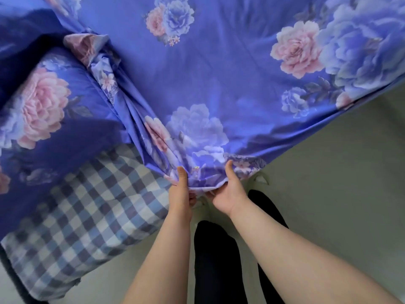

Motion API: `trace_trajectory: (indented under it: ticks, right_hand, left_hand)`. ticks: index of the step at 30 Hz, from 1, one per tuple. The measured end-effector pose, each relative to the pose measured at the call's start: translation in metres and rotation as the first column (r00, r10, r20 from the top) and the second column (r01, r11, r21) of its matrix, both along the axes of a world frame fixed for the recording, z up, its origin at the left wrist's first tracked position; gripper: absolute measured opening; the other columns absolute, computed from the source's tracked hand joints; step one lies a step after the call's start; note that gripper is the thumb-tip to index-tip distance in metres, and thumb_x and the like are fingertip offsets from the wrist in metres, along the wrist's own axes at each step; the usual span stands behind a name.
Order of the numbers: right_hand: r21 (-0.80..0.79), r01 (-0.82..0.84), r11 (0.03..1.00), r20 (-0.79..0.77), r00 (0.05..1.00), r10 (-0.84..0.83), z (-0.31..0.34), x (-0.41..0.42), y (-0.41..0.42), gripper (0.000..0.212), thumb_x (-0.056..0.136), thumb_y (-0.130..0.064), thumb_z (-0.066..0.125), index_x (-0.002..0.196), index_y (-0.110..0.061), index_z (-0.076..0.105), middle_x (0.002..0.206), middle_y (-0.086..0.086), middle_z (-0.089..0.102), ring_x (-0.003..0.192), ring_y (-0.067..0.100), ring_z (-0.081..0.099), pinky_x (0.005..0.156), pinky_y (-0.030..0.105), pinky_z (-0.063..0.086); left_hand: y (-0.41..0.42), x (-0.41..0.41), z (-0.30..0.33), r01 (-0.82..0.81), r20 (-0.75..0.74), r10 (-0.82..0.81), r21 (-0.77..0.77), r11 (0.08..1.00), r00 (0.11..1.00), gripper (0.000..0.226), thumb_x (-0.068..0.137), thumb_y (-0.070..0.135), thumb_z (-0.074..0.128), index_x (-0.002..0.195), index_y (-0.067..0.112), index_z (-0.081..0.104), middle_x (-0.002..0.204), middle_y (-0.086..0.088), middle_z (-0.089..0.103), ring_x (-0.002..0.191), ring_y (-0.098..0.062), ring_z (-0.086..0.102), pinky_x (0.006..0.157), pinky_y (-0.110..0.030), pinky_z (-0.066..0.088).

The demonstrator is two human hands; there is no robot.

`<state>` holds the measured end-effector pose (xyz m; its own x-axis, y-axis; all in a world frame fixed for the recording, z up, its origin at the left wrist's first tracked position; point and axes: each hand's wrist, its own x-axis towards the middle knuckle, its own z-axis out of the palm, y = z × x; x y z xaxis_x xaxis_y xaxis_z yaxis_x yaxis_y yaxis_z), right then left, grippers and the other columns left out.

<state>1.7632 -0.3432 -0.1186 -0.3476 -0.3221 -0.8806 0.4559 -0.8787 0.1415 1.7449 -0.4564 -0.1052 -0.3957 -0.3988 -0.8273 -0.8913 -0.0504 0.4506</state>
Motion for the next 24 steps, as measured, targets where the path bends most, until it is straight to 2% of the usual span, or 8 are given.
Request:
trace_trajectory:
  ticks: [2,4,6,12,16,18,21,24]
  right_hand:
    - [-0.017,0.134,0.991,0.038,0.99,-0.133,0.003,0.002,-0.003,0.045,0.089,-0.045,0.055,0.105,-0.005,0.068,0.106,0.024,0.068,0.101,0.041,0.065,0.086,0.051,0.052]
    - [0.029,0.18,0.983,0.077,0.98,-0.181,0.003,0.011,-0.008,0.034,0.093,-0.034,0.054,0.108,-0.005,0.065,0.095,0.021,0.071,0.082,0.037,0.07,0.066,0.05,0.058]
    - [0.105,0.188,0.977,0.153,0.967,-0.203,-0.004,0.025,-0.017,0.031,0.095,-0.032,0.051,0.109,-0.006,0.062,0.083,0.016,0.073,0.068,0.03,0.072,0.054,0.042,0.059]
    - [0.417,-0.063,0.907,0.478,0.863,-0.16,-0.035,0.064,-0.039,0.02,0.09,-0.03,0.061,0.105,-0.017,0.056,0.075,0.006,0.06,0.059,0.021,0.057,0.042,0.026,0.052]
    - [0.534,-0.226,0.815,0.561,0.816,-0.141,-0.059,0.075,-0.055,0.053,0.08,-0.052,0.062,0.121,-0.02,0.049,0.111,0.004,0.053,0.094,0.025,0.055,0.077,0.043,0.052]
    - [0.577,-0.4,0.712,0.664,0.738,-0.124,-0.06,0.066,-0.075,0.092,0.07,-0.062,0.067,0.141,-0.013,0.035,0.141,0.009,0.039,0.123,0.034,0.045,0.098,0.051,0.04]
    - [0.75,-0.604,0.27,0.64,0.766,-0.063,0.01,0.015,-0.133,0.057,0.087,-0.024,0.059,0.134,0.001,0.039,0.137,0.024,0.042,0.125,0.038,0.044,0.103,0.04,0.033]
    - [0.926,-0.376,-0.04,0.368,0.869,0.33,0.05,-0.042,-0.206,0.044,0.086,-0.009,0.058,0.128,-0.002,0.044,0.123,0.02,0.05,0.111,0.038,0.053,0.098,0.041,0.038]
  left_hand:
    - [-0.008,-0.001,-0.001,-0.002,0.035,-0.005,0.197,0.98,0.999,0.064,0.069,0.079,0.048,0.09,0.019,0.06,0.058,0.002,0.057,0.041,-0.011,0.049,0.044,-0.018,0.036]
    - [-0.014,-0.008,-0.001,0.03,-0.019,-0.024,0.416,0.909,1.0,0.086,0.066,0.08,0.051,0.124,0.017,0.058,0.108,-0.012,0.069,0.091,-0.023,0.069,0.078,-0.034,0.055]
    - [-0.023,-0.013,0.0,0.052,-0.082,-0.01,0.531,0.846,0.997,0.075,0.081,0.065,0.056,0.134,0.013,0.051,0.13,-0.018,0.058,0.119,-0.032,0.057,0.104,-0.051,0.042]
    - [-0.052,-0.013,-0.004,0.116,-0.036,-0.111,0.423,0.899,0.993,0.021,0.093,0.035,0.056,0.102,0.017,0.06,0.085,-0.002,0.068,0.072,-0.015,0.065,0.064,-0.026,0.051]
    - [-0.096,-0.006,0.012,0.297,0.024,-0.327,0.359,0.885,0.945,0.045,0.093,0.047,0.051,0.128,0.019,0.048,0.121,-0.001,0.057,0.102,-0.015,0.055,0.07,-0.025,0.043]
    - [-0.139,-0.009,0.015,0.288,0.023,-0.311,0.315,0.904,0.95,0.051,0.093,0.047,0.052,0.132,0.016,0.044,0.127,-0.003,0.056,0.104,-0.015,0.055,0.074,-0.028,0.041]
    - [-0.208,-0.022,0.021,0.221,-0.001,-0.225,0.203,0.954,0.974,0.056,0.09,0.051,0.056,0.129,0.013,0.048,0.128,-0.007,0.058,0.098,-0.016,0.057,0.075,-0.028,0.044]
    - [-0.269,-0.055,0.04,0.029,-0.076,-0.025,0.059,0.998,0.997,0.073,0.082,0.059,0.06,0.134,0.01,0.042,0.135,-0.012,0.051,0.121,-0.027,0.051,0.104,-0.043,0.041]
